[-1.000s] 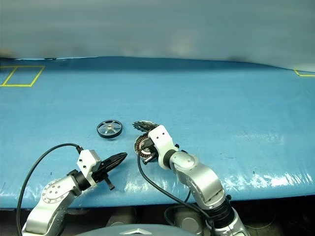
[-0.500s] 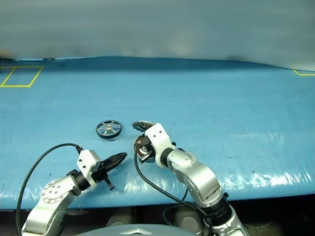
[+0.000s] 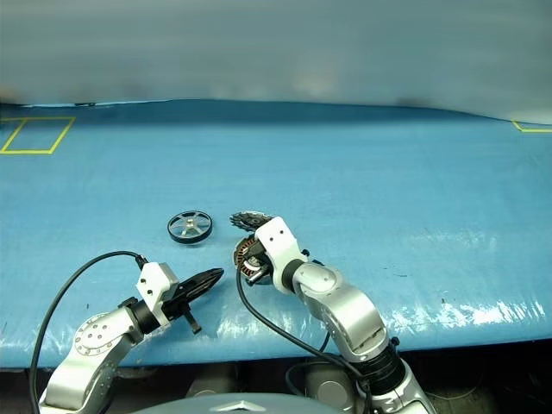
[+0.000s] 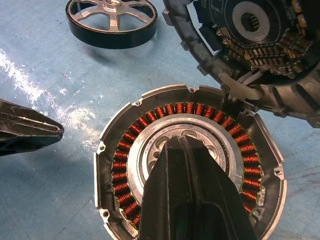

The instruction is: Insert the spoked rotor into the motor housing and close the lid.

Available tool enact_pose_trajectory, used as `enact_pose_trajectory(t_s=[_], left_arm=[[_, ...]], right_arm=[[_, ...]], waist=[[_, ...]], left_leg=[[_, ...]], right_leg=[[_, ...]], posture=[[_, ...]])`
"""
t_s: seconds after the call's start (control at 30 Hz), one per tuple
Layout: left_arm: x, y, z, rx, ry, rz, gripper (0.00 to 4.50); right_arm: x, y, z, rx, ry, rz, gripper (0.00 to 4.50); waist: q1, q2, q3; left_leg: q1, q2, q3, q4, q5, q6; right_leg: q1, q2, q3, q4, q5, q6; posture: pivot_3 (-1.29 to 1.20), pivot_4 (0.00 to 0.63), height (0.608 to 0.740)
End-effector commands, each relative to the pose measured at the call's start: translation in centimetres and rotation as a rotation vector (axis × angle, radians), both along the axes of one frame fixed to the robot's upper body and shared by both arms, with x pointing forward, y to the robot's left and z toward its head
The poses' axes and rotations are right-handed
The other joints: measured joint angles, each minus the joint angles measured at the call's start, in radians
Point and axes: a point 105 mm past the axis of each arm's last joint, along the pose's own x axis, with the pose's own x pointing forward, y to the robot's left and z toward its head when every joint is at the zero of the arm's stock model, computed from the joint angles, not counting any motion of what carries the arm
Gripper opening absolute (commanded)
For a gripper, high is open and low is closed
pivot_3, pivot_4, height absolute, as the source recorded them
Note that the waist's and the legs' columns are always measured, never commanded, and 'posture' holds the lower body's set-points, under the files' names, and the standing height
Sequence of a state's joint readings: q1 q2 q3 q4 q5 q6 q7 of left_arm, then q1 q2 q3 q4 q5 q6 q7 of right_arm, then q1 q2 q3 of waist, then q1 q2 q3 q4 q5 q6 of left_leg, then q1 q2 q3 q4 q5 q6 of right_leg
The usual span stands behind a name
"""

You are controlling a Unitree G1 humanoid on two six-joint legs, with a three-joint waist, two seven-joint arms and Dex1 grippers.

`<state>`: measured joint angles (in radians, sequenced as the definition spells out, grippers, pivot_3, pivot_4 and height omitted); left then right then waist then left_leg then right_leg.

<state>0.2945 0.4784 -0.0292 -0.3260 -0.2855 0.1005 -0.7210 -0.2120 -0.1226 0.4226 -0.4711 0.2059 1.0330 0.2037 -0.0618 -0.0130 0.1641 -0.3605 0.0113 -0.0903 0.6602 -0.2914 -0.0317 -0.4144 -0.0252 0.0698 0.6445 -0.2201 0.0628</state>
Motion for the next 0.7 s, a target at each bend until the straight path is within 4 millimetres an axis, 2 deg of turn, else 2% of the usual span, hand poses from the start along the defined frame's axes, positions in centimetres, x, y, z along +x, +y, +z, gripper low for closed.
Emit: enact_pose_trajectory(t_s=[0.03, 0.53, 0.7], left_arm=[[0.0, -0.3, 1.0, 0.002, -0.035, -0.022, 0.0], [0.3, -0.3, 1.0, 0.005, -0.034, -0.031, 0.0], [0.3, 0.2, 1.3, -0.004, -0.034, -0.012, 0.0]], right_arm=[[-0.2, -0.1, 0.5, 0.01, -0.007, -0.002, 0.02], [-0.2, 0.0, 1.1, -0.002, 0.025, -0.023, 0.02], [-0.6, 0.3, 2.4, 0.072, 0.008, 0.01, 0.02]], waist=[[0.0, 0.0, 0.0], [0.0, 0.0, 0.0], [0.0, 0.0, 0.0]], left_leg=[[0.0, 0.0, 0.0, 0.0, 0.0, 0.0], [0.0, 0.0, 0.0, -0.001, 0.0, 0.0], [0.0, 0.0, 0.0, -0.001, 0.0, 0.0]], right_leg=[[0.0, 0.0, 0.0, 0.0, 0.0, 0.0], [0.0, 0.0, 0.0, 0.0, 0.0, 0.0], [-0.001, 0.0, 0.0, -0.001, 0.0, 0.0]], posture=[[0.0, 0.15, 0.74], [0.0, 0.15, 0.74], [0.0, 0.15, 0.74]])
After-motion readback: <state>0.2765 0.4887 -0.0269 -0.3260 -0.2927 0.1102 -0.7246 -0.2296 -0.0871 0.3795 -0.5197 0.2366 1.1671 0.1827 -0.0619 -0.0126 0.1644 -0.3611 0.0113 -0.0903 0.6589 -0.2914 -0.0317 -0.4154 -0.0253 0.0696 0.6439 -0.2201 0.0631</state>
